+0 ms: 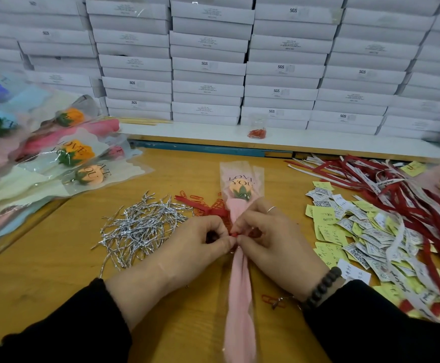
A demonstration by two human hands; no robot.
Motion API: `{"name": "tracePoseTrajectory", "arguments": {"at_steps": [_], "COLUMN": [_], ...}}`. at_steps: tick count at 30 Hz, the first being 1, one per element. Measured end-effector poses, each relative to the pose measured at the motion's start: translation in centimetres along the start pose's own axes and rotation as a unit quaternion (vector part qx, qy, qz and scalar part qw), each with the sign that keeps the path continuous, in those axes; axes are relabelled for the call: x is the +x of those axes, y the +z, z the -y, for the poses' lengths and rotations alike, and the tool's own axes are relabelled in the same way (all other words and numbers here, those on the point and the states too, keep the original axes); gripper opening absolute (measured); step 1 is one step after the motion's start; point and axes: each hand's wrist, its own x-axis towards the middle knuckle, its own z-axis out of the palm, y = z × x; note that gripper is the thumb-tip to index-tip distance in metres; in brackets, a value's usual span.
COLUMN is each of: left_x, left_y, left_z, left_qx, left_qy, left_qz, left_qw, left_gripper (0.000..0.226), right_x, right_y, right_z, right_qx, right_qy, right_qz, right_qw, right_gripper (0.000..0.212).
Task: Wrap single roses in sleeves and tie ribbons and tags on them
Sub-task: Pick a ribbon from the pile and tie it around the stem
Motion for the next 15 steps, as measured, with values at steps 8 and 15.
{"name": "tracePoseTrajectory", "arguments": {"at_steps": [8,15], "left_x": [0.0,0.0], "left_y": [-0.1,-0.1], "left_z": [0.0,-0.1], "left_qx": [0.039,0.037], "left_qy": [0.031,0.034], "left_qz": [0.014,0.02], "left_qw": [0.999,0.999], "left_gripper": [0.015,0.023], "right_x": [0.8,0.7], "right_y": [-1.3,-1.2], "right_z": [-0.3,0.0], "right_qx": [0.214,0.219], "right_qy": [0.214,0.215], "right_qz": [0.166,0.178], "right_qw": [0.939,0.935], "right_gripper": [0.012,0.027]}}
